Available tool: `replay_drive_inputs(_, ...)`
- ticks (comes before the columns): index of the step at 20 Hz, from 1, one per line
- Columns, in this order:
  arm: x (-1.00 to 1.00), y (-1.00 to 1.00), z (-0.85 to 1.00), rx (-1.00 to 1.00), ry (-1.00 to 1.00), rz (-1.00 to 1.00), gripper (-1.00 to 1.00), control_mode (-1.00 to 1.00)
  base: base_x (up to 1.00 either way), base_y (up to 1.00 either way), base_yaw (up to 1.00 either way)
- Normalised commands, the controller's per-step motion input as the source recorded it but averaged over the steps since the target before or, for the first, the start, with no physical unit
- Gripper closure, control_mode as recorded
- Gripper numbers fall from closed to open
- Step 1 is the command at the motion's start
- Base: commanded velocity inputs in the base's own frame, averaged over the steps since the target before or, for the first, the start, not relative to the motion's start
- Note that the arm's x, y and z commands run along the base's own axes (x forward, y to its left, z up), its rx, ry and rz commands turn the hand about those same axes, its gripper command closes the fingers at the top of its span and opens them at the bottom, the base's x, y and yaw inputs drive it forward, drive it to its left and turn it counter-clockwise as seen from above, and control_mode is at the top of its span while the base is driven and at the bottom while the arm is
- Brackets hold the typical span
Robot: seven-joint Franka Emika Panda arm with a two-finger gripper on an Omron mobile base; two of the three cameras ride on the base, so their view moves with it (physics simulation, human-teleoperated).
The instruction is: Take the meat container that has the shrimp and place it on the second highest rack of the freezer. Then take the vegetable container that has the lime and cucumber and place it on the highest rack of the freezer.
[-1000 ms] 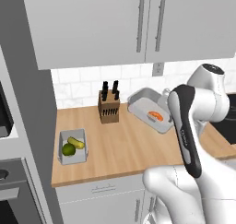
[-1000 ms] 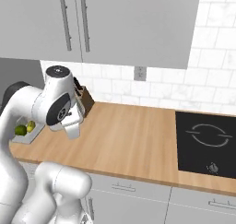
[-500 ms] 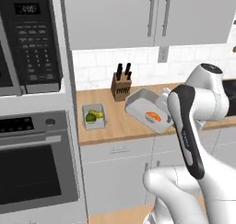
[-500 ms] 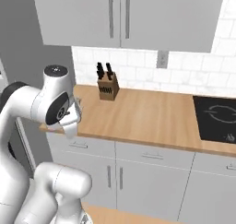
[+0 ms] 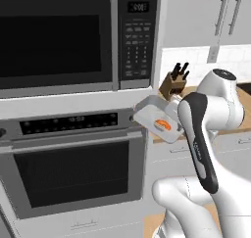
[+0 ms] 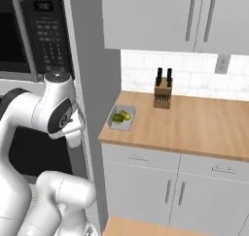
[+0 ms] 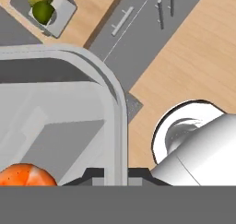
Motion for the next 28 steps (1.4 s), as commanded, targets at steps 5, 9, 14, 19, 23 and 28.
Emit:
replay_drive_inputs(5,0.00,0.00,0.00,0.00,0.00,0.00,1.00,1.00,-0.14,1.00,0.00)
replay_drive_inputs(9,0.00,0.00,0.00,0.00,0.00,0.00,1.00,1.00,-0.30,1.00,0.00)
replay_drive_inputs(14,0.00,0.00,0.00,0.00,0.00,0.00,1.00,1.00,-0.38,1.00,0.00)
replay_drive_inputs(19,0.00,0.00,0.00,0.00,0.00,0.00,1.00,1.00,-0.32,1.00,0.00)
replay_drive_inputs(23,0.00,0.00,0.00,0.00,0.00,0.00,1.00,1.00,-0.15,1.00,0.00)
replay_drive_inputs(28,0.00,0.00,0.00,0.00,0.00,0.00,1.00,1.00,-0.05,1.00,0.00)
